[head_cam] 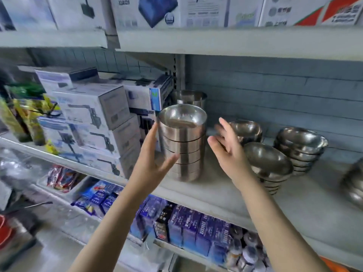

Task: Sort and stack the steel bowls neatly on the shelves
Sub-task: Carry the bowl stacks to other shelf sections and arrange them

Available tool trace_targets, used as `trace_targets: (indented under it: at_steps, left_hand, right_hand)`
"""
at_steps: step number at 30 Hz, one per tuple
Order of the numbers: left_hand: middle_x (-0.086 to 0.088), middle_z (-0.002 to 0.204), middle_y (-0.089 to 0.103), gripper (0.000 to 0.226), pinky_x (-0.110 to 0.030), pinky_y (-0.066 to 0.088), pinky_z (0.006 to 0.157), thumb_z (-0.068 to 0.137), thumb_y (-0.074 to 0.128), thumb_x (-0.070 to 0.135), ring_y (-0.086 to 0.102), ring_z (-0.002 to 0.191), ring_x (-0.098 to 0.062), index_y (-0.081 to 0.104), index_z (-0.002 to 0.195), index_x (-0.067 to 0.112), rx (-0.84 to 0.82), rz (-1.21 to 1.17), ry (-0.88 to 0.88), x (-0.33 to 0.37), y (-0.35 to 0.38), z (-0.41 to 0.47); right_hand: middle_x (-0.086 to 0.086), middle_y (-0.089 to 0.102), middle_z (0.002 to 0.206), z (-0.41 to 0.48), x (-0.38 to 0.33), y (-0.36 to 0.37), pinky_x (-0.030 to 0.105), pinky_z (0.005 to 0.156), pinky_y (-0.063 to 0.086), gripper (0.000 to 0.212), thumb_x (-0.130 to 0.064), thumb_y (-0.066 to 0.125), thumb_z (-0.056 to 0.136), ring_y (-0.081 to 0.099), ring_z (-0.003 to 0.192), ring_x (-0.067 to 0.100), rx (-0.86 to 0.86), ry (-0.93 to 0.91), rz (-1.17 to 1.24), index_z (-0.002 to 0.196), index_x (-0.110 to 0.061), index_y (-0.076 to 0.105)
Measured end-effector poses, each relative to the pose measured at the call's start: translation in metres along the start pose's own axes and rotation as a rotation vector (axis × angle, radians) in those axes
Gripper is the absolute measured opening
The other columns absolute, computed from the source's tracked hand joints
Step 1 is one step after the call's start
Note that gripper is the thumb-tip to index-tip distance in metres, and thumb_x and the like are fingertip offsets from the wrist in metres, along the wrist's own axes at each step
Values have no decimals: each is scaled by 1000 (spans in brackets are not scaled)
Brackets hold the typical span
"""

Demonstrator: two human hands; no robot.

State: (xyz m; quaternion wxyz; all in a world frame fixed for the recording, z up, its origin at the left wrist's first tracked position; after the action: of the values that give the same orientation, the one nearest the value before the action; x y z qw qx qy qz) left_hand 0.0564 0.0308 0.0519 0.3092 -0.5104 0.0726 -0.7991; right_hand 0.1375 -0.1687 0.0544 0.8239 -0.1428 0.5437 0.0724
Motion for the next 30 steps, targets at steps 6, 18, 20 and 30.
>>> trace_targets:
  at_steps: [6,18,20,30]
  left_hand:
    - [8,159,34,121,-49,30,119,65,89,52,37,145,-13,10,155,35,-279,-202,-240,-92,40,17]
    - [17,130,56,125,-25,45,106,48,94,52,55,119,5,24,148,28,-450,-226,-305,-142,50,33]
    - [21,125,57,117,-15,45,97,50,94,45,54,111,14,27,145,34,-453,-244,-281,-142,46,37]
    - [23,131,58,124,-25,44,105,47,93,56,55,122,0,24,149,43,-565,-301,-114,-141,13,49]
  right_hand:
    - [-26,39,150,21,34,20,49,119,27,84,-66,60,78,38,136,-5,-117,221,59,150,-48,22]
    - [-22,55,140,32,42,39,45,108,42,85,-81,67,63,52,129,1,-111,295,117,138,-47,44]
    - [-17,53,143,31,42,43,54,109,39,92,-81,67,63,49,135,12,-82,338,117,144,-46,38]
    - [-8,56,142,6,18,75,68,101,42,96,-84,65,62,52,130,27,154,318,83,145,-46,36]
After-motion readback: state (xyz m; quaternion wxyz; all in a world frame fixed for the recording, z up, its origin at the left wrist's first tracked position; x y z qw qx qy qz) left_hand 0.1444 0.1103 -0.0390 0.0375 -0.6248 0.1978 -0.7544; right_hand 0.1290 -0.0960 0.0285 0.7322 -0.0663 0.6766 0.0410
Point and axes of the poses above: each hand's wrist, its own z-axis towards the middle knuckle, its own y-axis out of the palm, x = y × z, the point moved 3 cm from there along z, towards the middle knuckle
